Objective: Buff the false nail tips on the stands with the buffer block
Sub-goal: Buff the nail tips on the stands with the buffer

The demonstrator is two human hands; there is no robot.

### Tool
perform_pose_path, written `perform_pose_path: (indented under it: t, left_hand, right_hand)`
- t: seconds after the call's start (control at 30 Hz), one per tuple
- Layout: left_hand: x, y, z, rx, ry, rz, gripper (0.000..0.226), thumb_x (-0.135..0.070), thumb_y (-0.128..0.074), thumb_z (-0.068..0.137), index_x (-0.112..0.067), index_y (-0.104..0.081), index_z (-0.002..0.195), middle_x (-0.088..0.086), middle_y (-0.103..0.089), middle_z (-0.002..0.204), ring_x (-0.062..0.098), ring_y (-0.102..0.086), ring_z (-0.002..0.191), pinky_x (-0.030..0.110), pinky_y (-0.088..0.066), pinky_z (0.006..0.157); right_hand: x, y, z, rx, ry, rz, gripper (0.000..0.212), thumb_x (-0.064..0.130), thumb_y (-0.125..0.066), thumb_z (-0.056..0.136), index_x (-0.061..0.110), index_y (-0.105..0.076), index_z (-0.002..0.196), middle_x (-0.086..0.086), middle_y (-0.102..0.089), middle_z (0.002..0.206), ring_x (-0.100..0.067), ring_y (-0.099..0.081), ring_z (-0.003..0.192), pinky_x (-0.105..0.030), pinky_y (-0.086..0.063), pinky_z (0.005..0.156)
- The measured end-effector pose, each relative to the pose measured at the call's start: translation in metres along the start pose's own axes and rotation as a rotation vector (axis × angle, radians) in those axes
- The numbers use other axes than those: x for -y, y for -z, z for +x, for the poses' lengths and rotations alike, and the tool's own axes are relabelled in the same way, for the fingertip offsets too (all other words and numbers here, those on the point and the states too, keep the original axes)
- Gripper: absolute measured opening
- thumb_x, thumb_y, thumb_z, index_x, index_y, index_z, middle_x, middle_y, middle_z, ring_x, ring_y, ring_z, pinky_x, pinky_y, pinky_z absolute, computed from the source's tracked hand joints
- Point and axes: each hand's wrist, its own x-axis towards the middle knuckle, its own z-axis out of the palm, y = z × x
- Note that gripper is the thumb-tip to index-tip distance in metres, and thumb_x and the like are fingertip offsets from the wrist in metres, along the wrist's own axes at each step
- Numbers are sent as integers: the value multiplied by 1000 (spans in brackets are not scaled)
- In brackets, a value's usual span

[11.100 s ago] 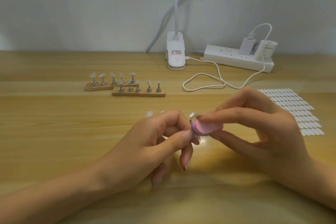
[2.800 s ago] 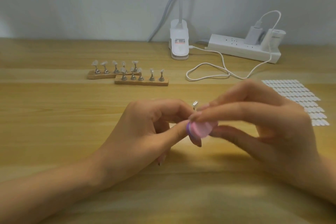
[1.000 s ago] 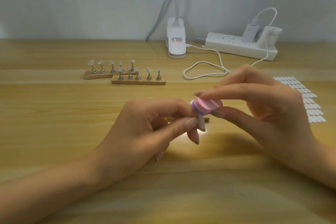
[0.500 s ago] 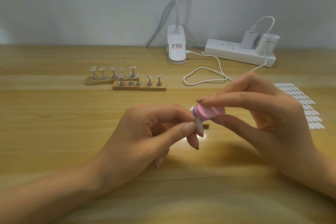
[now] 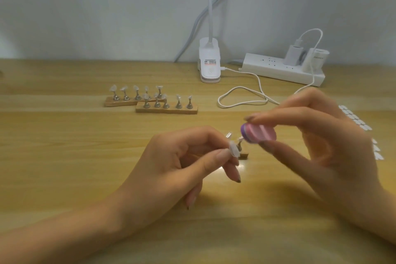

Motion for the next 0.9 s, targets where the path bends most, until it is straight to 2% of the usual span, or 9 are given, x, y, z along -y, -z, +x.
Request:
perform_pose_path:
  t: [0.1, 0.13, 0.23, 0.27, 0.37, 0.5, 0.63, 0.77, 0.9]
  left_hand:
    - [0, 0, 0, -1, -2, 41, 16, -32, -59, 93, -20, -70, 90, 0, -76, 79, 5, -43, 33, 14, -36, 42]
    - [0, 0, -1, -1, 4, 45, 16, -32, -60, 93, -21, -70, 89, 0, -75, 78, 4, -43, 34, 14, -36, 42]
    - [-3, 0, -2, -18, 11, 53, 16, -34, -60, 90, -22, -71, 87, -1, -75, 74, 3, -42, 34, 13, -35, 42]
    - [-4, 0, -2, -26, 11, 60, 16, -34, -61, 89, -22, -71, 86, -2, -74, 73, 3, -41, 33, 12, -34, 42]
    - [-3, 0, -3, -43, 7, 62, 15, -34, -62, 88, -24, -72, 86, -1, -73, 69, 4, -39, 33, 11, -31, 41]
    - [-4, 0, -3, -45, 21, 53, 17, -36, -61, 88, -24, -73, 84, -1, -73, 69, 5, -38, 33, 12, -32, 41]
    - [-2, 0, -2, -37, 2, 55, 14, -34, -62, 88, -26, -73, 85, -1, -73, 69, 6, -39, 35, 12, -32, 42]
    - [-4, -1, -2, -32, -2, 59, 16, -33, -61, 89, -22, -72, 86, -2, -74, 72, 4, -43, 37, 15, -36, 43]
    - [-1, -1, -3, 3, -44, 78, 12, -29, -60, 92, -23, -69, 89, -4, -75, 76, 3, -51, 42, 21, -40, 43]
  right_hand:
    - [4, -5, -3, 85, 106, -25, 27, 20, -69, 91, 27, -65, 117, 4, -55, 100, -10, -63, 93, -21, -49, 84]
    - [1, -5, -2, 90, 95, -57, 26, 20, -68, 91, 28, -64, 115, 4, -54, 98, -9, -63, 92, -19, -48, 84]
    - [-2, 1, 1, 13, 35, -71, 29, 21, -69, 88, 28, -63, 116, -3, -57, 95, -13, -62, 90, -32, -51, 80]
    - [1, 0, 0, 5, 54, -50, 30, 21, -70, 89, 27, -64, 117, -2, -57, 96, -13, -63, 90, -32, -51, 80]
    - [4, -5, -3, 83, 141, -67, 27, 18, -71, 90, 26, -65, 115, 2, -56, 96, -9, -64, 93, -19, -49, 83]
    - [-2, 1, -1, 19, 48, -88, 29, 19, -73, 88, 26, -64, 114, -3, -56, 92, -9, -61, 87, -27, -50, 77]
    - [2, -5, -3, 89, 128, -74, 26, 19, -69, 89, 28, -64, 113, 1, -53, 91, -8, -62, 90, -18, -48, 81]
    - [-3, 2, -2, 24, 31, -54, 26, 23, -70, 88, 33, -66, 112, -4, -57, 92, -16, -62, 86, -37, -51, 76]
    - [-7, 0, -8, 86, 62, -51, 21, 23, -69, 90, 33, -70, 108, 0, -57, 96, -13, -63, 91, -28, -51, 81]
